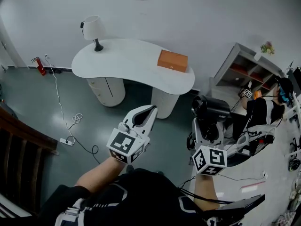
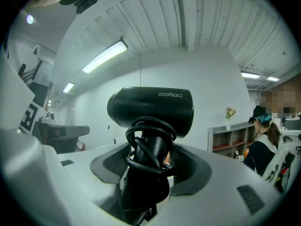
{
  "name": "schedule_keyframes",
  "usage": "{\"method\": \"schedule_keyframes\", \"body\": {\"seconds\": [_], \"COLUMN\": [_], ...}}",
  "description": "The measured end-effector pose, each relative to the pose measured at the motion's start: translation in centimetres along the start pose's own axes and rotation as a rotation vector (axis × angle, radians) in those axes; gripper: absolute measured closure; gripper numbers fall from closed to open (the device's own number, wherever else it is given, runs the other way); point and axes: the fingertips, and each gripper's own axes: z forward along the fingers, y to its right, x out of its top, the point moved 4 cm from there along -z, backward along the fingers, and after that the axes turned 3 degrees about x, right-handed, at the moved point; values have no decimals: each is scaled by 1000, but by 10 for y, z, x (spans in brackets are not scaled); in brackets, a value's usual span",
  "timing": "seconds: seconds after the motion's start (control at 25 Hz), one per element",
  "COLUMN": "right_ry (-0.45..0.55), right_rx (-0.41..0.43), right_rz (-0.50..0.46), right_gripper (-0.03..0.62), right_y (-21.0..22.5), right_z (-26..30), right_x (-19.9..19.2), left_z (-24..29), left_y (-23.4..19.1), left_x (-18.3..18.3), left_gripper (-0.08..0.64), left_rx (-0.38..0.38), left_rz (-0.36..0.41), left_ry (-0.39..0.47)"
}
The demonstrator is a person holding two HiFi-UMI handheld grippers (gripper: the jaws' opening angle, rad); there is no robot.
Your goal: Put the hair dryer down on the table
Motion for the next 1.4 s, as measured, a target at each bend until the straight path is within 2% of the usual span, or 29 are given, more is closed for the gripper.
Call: {"method": "schedule_keyframes", "body": {"seconds": [0.32,0.88,1.4], "right_ry": [20,18,24], "right_rx": [4,65,132], "right_rz": [0,-8,-20], "right_gripper": [324,325,324], "right_y": [-18,-90,-148], "right_z": [12,52,81], "right_x": [6,10,7], "left_z": [-18,-63,-106], "left_y": [-27,-98,-144], "left_x": [0,2,2], "left_gripper": [555,555,555], "left_rx": [36,108,182], "left_rz": [2,-9,-2], "left_ry": [4,17,32]}}
